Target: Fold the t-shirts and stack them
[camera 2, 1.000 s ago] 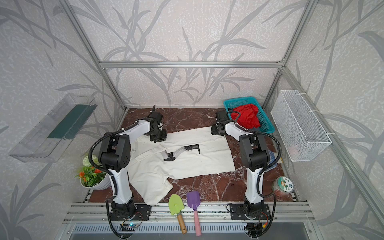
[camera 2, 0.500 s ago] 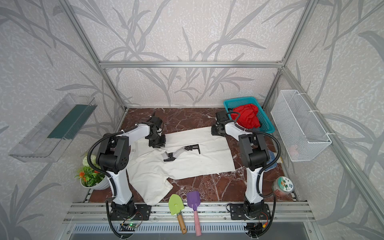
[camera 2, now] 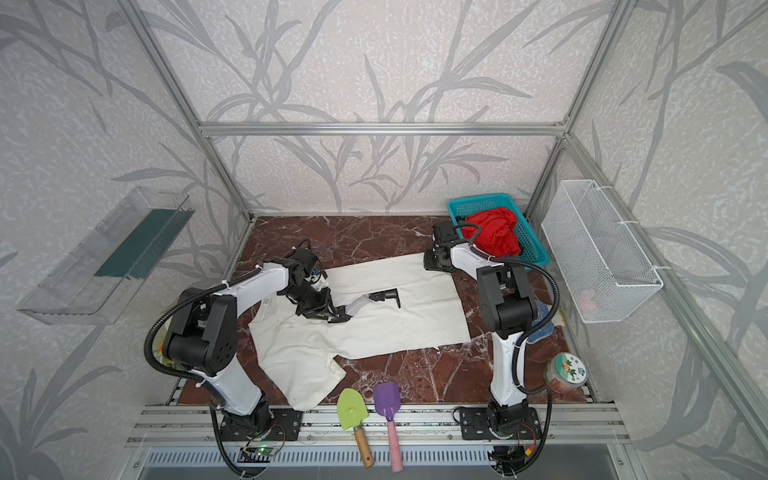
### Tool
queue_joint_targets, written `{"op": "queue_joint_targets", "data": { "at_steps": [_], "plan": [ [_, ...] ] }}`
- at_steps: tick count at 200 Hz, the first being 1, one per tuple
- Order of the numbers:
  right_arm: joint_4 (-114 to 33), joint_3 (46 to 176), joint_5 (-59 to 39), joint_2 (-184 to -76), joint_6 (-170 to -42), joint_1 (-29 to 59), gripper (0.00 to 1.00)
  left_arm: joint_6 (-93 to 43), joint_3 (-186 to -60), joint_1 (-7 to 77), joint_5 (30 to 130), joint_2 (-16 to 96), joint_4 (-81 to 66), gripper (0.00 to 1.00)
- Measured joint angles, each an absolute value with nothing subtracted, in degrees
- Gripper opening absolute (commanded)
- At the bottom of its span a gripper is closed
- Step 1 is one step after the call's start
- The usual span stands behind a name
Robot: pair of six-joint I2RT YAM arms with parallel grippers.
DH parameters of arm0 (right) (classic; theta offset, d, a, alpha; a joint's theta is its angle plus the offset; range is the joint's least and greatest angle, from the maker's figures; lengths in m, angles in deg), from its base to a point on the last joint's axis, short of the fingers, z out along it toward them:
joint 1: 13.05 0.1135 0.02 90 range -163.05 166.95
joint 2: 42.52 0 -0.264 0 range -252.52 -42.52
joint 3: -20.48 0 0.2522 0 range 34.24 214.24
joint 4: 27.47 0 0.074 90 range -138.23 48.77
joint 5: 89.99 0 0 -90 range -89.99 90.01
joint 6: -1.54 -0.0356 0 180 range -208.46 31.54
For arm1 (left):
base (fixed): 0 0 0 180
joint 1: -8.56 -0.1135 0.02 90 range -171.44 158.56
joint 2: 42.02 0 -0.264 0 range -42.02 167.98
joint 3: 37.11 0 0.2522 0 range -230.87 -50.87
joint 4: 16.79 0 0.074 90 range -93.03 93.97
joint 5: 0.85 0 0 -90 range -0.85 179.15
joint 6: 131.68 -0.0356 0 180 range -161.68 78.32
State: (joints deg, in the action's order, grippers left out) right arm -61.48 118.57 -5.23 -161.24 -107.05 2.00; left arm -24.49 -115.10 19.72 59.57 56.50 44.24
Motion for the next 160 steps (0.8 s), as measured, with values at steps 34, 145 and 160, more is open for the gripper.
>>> {"op": "queue_joint_targets", "data": {
  "at_steps": [34,145,160],
  "plan": [
    [-62.55,119.82,-5.16,-161.43,-107.05,1.93,0.39,-20.51,-119.23,9.95,69.64,56.15,41.72,0.33],
    [-66.48,127.3,-5.55,-166.9,-106.76,1.84,0.39,-14.06,-137.09,3.07,97.12,74.88,36.3,0.37],
    [-66.98,127.34,-5.68,-167.4,-106.81,1.82,0.39,-13.74,-137.2,2.26,96.85,76.54,36.35,0.37]
  ]
}}
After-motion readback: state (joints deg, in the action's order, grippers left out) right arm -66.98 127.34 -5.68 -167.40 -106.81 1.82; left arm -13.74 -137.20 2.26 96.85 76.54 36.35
